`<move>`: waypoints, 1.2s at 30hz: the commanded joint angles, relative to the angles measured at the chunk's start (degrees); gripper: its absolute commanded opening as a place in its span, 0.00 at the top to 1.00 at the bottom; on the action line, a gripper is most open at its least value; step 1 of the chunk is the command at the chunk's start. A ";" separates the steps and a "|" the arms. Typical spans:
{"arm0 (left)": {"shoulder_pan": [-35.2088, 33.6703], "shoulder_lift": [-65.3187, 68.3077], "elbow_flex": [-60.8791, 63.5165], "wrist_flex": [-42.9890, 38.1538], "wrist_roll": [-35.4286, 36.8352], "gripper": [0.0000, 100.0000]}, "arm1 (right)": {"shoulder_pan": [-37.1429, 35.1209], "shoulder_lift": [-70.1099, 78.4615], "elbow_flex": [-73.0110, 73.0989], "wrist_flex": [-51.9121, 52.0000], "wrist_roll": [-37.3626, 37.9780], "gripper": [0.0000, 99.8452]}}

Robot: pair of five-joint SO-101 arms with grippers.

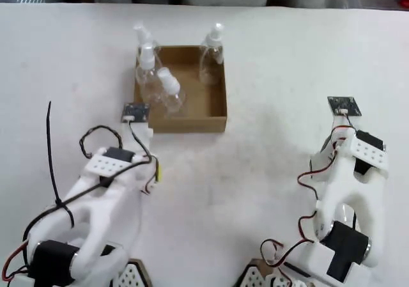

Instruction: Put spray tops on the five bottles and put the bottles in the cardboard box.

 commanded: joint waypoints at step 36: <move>0.84 -1.27 -0.09 -0.70 -0.44 0.98 | -1.10 8.84 -3.96 -5.76 7.74 0.76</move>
